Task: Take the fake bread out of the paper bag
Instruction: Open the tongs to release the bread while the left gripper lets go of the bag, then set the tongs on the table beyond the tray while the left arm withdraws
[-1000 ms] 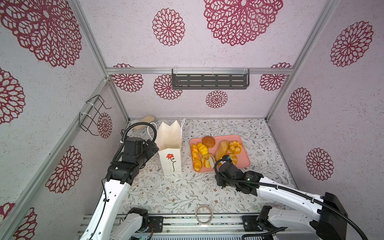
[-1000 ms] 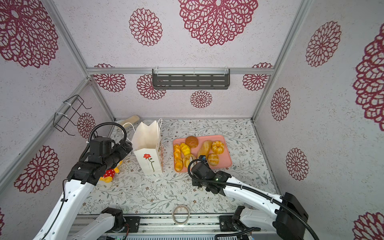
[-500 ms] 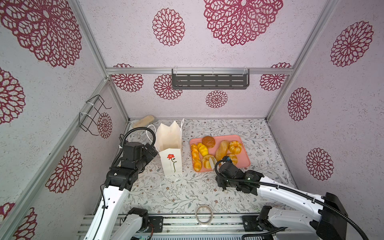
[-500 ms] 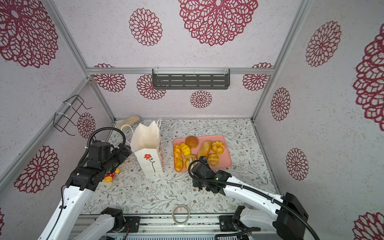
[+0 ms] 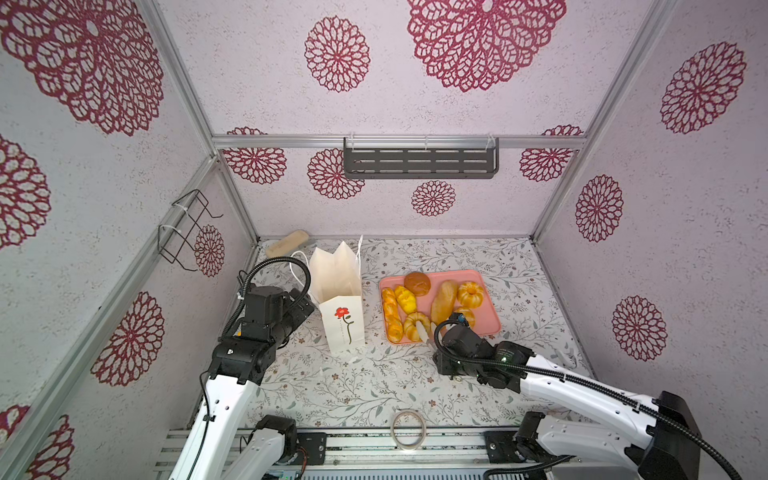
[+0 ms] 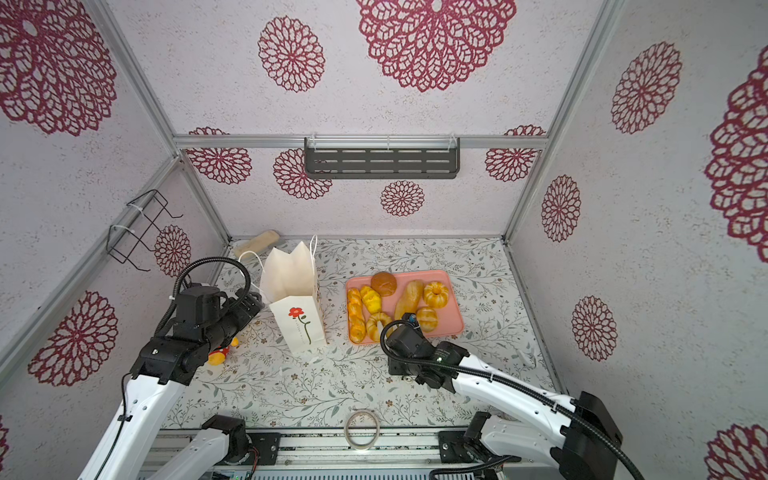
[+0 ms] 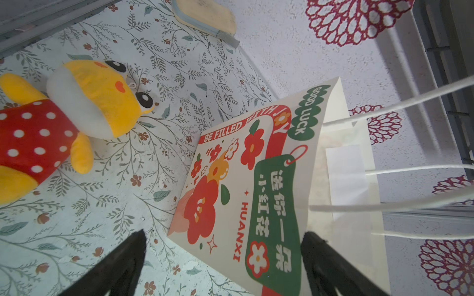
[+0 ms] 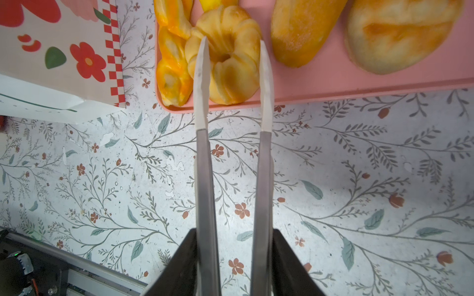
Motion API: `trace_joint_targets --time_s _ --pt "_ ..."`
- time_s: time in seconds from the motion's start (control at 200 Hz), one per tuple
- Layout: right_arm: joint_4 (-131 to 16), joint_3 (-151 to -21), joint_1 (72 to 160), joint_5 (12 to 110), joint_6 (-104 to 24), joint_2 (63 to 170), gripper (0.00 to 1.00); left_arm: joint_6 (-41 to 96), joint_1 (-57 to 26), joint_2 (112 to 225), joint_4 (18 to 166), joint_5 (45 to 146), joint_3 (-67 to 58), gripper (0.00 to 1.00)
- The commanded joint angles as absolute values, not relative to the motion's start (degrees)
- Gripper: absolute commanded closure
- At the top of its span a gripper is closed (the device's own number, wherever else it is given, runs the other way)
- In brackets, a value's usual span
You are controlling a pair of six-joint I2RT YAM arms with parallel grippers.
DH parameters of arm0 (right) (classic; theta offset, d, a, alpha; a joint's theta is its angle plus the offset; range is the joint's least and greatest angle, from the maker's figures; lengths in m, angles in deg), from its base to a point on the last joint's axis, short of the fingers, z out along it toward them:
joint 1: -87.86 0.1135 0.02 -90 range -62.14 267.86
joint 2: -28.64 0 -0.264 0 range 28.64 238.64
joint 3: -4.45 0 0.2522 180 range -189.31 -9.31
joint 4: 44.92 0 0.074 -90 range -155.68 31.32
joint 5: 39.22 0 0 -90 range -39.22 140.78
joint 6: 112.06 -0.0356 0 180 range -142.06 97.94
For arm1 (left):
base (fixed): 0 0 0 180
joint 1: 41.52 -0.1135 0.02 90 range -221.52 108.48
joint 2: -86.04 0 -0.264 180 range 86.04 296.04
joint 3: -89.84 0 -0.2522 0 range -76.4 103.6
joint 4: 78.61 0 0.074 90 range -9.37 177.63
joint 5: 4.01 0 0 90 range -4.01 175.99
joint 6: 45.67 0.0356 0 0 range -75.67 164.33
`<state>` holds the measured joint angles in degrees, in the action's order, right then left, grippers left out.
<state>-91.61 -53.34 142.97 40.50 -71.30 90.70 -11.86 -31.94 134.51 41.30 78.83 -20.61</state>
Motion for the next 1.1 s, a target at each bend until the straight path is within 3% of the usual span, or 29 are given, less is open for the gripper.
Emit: trace_joint_targets --time_s 0.0,0.24,0.52,0.656,0.811,1.096 --pt "-93.66 -55.41 142.70 38.64 -72.60 88.68 0.55 -11.35 -32.36 133.95 39.56 78.22 -21.20 0.02" --pt "-97.90 -58.25 142.61 37.21 -72.11 87.20 0.51 -10.28 -32.38 133.61 39.37 77.52 -21.03 0.02" --pt "-99.71 -63.43 137.67 38.80 -68.45 83.72 0.57 -7.54 -32.36 129.67 36.18 70.10 -19.88 0.03" --pt "-102.73 -67.17 129.41 40.70 -61.69 83.96 0.61 -6.22 -32.36 122.62 37.53 65.88 -21.38 0.03" --pt "-103.24 -70.69 117.38 42.87 -51.50 86.95 0.66 -3.43 -32.33 116.79 42.77 69.24 -24.28 0.03" --pt "-99.42 -73.69 98.90 45.29 -37.21 95.05 0.67 3.40 -32.38 124.57 42.59 79.41 -19.11 0.03"
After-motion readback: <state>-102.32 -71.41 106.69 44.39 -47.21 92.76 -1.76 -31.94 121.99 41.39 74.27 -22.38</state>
